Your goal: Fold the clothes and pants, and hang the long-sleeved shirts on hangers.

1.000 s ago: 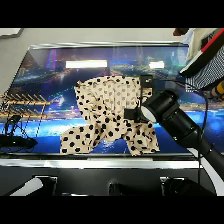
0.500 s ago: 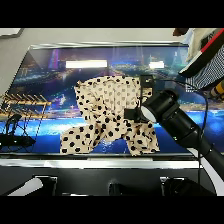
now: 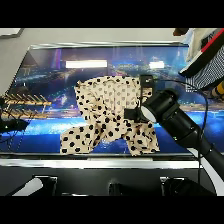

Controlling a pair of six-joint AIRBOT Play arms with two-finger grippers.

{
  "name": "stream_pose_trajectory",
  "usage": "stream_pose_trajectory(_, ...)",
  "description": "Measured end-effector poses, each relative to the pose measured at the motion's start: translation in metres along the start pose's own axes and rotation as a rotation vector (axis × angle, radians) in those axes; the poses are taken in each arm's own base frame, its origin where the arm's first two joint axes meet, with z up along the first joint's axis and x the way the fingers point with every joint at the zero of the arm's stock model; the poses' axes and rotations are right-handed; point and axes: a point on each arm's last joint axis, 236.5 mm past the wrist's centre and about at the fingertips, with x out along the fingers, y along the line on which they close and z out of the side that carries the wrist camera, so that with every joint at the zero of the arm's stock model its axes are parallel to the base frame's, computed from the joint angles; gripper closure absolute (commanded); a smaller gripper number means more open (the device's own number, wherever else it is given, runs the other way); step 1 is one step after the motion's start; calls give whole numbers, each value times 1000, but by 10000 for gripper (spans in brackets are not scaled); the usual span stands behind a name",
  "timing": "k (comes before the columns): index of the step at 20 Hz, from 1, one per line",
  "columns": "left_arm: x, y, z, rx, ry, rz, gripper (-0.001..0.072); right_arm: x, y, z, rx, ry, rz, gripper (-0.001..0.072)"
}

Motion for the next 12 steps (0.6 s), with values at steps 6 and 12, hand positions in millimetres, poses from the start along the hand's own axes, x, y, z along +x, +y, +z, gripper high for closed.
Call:
stream_pose_trajectory(6, -41, -45, 79, 152, -205, 18, 695, 0, 0, 0, -12, 1, -2, 691)
stream_pose_trajectory(12, -71, -137, 114, 336, -328, -116, 696, 0, -1, 0, -20, -1, -4, 692)
